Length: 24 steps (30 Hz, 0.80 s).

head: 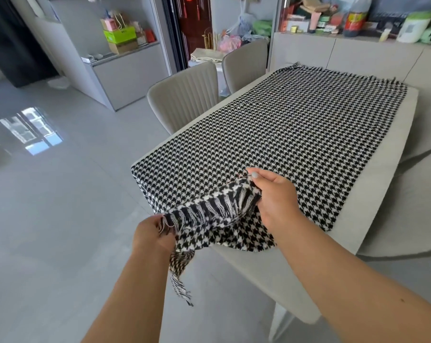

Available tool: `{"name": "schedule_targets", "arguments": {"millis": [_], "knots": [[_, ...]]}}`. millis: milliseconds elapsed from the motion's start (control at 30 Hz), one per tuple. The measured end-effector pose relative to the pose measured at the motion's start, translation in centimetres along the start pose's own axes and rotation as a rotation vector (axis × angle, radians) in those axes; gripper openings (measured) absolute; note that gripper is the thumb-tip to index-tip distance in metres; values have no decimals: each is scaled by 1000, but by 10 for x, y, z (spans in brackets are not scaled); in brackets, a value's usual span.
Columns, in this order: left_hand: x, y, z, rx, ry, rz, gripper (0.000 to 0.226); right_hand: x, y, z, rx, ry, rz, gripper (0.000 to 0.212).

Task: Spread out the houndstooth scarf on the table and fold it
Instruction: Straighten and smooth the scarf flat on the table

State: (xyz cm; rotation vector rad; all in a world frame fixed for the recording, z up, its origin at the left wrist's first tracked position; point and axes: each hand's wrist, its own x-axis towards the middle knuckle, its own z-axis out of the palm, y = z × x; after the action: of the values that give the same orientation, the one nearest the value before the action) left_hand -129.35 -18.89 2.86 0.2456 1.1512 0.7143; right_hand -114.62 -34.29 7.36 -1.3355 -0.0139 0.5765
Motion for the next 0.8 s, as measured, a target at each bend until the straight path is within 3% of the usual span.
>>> {"name": "schedule_targets", "arguments": {"millis": [200, 300, 467, 700, 800], "knots": [[-6, 45, 68, 393, -90, 345, 18, 7, -31, -12, 97, 127, -1, 16], [-16, 51, 107, 474, -232, 401, 26, 3, -49, -19, 138, 171, -41, 16], [-42, 52, 169, 544, -341, 427, 7, 2, -83, -28, 198, 240, -153, 21], [-74, 44, 252, 672, -614, 510, 42, 0, -144, -51, 350, 152, -381, 26], [-93, 28, 286, 684, -684, 536, 43, 6, -172, -67, 389, 111, -465, 25]]}}
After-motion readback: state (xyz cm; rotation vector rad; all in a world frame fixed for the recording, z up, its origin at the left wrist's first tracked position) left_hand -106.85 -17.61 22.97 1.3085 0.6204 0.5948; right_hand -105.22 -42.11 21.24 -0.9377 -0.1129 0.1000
